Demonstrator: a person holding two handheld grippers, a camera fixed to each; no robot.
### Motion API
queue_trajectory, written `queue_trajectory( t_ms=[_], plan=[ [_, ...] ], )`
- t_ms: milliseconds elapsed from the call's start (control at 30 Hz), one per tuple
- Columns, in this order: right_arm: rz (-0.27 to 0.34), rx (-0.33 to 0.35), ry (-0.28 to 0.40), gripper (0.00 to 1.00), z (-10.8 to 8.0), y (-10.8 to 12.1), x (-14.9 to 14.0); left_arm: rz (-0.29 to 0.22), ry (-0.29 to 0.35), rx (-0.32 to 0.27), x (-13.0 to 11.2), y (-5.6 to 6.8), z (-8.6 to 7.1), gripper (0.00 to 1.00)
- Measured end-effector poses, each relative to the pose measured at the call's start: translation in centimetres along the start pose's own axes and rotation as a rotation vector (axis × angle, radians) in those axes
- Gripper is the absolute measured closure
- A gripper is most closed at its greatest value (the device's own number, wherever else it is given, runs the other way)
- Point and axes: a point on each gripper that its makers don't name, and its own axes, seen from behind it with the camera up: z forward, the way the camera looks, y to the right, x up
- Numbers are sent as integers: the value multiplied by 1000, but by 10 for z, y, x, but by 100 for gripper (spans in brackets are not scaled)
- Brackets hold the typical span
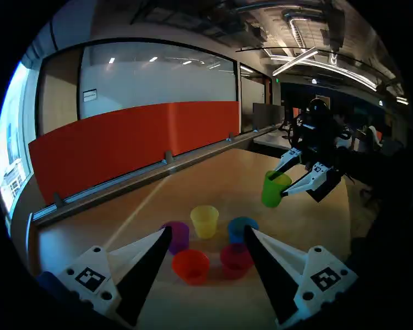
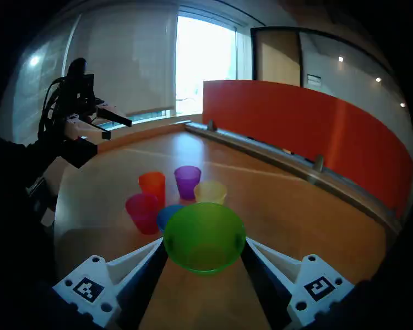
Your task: Pour water
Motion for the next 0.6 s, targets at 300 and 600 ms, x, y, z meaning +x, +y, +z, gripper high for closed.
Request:
queue_trajectory(
  t_ms=[300,600],
  plan=[
    [4,2,73,9,-11,-3,20,11,-14,-7,-2,3,6,4],
    [-2,-3,163,9,-19,-6,45,9,-13,-12,-1,4,7,4]
  ],
)
